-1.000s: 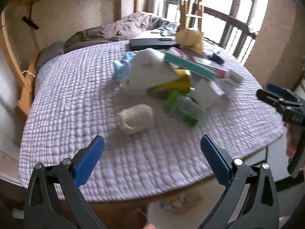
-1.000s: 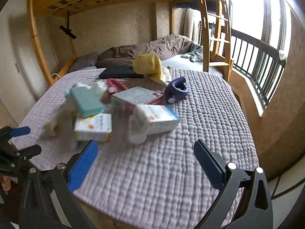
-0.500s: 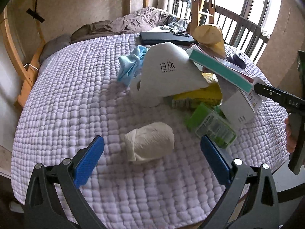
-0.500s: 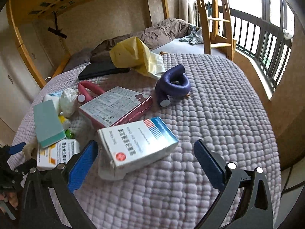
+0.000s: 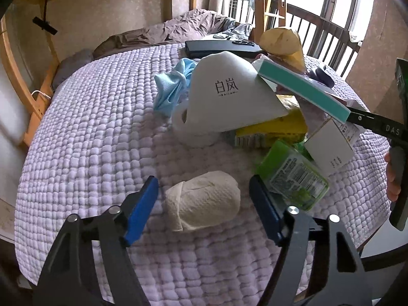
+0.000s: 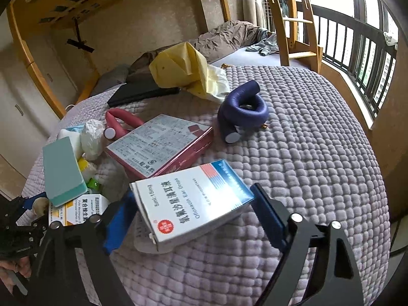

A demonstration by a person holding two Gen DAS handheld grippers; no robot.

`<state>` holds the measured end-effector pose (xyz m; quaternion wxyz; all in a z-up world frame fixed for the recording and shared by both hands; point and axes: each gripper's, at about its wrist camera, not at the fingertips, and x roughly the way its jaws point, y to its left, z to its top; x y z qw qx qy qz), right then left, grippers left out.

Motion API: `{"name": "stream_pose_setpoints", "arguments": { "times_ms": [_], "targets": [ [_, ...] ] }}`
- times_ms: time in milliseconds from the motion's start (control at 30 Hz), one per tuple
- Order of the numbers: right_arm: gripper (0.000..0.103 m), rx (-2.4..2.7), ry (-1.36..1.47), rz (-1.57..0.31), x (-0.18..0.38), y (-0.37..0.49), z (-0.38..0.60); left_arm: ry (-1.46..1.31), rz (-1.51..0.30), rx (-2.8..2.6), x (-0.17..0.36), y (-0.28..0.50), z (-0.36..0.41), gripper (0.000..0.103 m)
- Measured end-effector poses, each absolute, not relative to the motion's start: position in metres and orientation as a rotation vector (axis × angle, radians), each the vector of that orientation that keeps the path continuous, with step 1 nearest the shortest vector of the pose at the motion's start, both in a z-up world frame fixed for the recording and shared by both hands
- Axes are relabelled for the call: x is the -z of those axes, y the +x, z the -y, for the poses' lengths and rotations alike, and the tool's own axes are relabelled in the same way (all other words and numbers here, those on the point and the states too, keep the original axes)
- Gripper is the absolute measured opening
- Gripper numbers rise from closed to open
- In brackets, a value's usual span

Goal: Collect trash
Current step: 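Grasp the white ear-drop box with the right tool while the left tool grasps the rolled tissue, then carry the ear-drop box and the rolled tissue off the bed over the white bin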

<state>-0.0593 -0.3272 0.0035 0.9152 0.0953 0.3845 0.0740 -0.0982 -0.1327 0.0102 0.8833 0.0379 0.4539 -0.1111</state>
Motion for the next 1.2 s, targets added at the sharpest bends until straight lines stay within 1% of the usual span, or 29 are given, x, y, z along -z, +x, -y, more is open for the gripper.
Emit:
{"name": "stream_pose_setpoints", "arguments": {
  "times_ms": [33,100,200,367,1200],
  "targets": [
    [0.083,-0.146,0.193,-0.788,-0.004,-0.06,0.326,0.081,-0.942,0.228,-0.011,-0.099,0.132,0.066],
    [0.083,-0.143,0.185,-0.784,-0.004,-0.06,0.325,0.081,-0.937,0.225,-0.012,-0.1,0.131,0.056],
    [0.083,-0.142,0.17,-0.775,-0.005,-0.06,0.322,0.076,-0.936,0.221,-0.013,-0.101,0.127,0.05],
    [0.083,-0.133,0.151,-0.762,-0.009,-0.063,0.319,0.072,-0.934,0.22,-0.016,-0.103,0.124,0.048],
    [0.083,-0.13,0.117,-0.777,-0.023,-0.108,0.321,0.072,-0.951,0.208,-0.026,-0.112,0.12,0.048]
  ]
}}
